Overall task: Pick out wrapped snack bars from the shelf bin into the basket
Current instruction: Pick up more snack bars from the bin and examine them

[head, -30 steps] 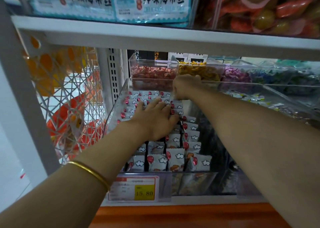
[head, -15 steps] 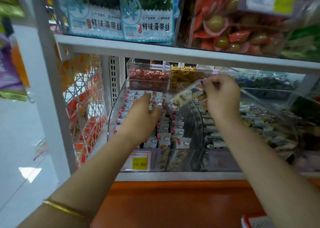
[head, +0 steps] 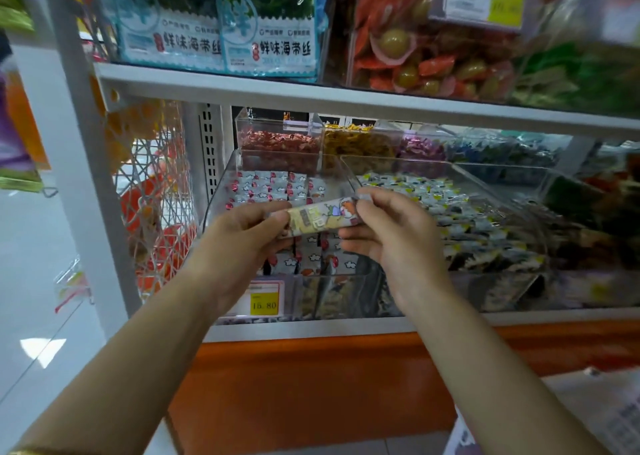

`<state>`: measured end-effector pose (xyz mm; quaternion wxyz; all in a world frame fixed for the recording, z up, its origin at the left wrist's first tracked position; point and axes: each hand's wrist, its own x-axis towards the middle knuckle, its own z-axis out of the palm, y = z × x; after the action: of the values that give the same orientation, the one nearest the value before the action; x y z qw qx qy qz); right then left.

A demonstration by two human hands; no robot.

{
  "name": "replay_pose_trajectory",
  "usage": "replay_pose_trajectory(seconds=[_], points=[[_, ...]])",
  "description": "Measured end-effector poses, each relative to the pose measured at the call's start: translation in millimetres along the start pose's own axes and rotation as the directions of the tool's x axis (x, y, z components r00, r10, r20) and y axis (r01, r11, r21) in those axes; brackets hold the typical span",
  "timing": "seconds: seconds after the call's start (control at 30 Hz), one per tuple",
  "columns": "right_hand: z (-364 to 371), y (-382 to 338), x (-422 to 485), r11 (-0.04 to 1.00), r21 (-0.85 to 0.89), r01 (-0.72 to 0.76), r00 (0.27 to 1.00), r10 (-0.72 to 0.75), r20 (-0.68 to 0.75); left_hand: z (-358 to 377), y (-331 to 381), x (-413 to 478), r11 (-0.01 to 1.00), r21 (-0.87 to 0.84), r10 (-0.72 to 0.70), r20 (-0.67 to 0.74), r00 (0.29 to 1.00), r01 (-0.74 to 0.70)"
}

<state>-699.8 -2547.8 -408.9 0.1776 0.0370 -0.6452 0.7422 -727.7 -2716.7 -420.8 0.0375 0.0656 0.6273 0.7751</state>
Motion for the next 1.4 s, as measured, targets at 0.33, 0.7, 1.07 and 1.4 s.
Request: replay_pose_trajectory(seconds=[0.33, 0.7, 1.07, 1.4], points=[[-8.1, 5.1, 11.6, 0.924, 0.337, -0.182, 0.978, 0.205, -0.033, 6.2, -2.1, 5.7, 0.943, -0.329, -0.037, 0.053, 0.998, 0.053], [-15.2, 9.8, 13.9, 0.833, 0.509, -0.218, 0.972, 0.230, 0.039, 15.9, 0.2, 7.7, 0.774, -0.624, -0.175, -0.045, 0.983, 0.110], [-18.0, 8.2, 15.3, 0.845, 0.489, -0.218, 0.960, 0.275, -0.047, 15.0, 5.4, -2.7, 0.921, -0.383, -0.029, 0.107, 0.994, 0.068], [-17.4, 11.0, 11.9, 0.969, 0.246, -0.022, 0.999, 0.032, -0.038, 6.4, 5.5, -1.3, 0.988, -0.011, 0.154, 0.108, 0.982, -0.154]])
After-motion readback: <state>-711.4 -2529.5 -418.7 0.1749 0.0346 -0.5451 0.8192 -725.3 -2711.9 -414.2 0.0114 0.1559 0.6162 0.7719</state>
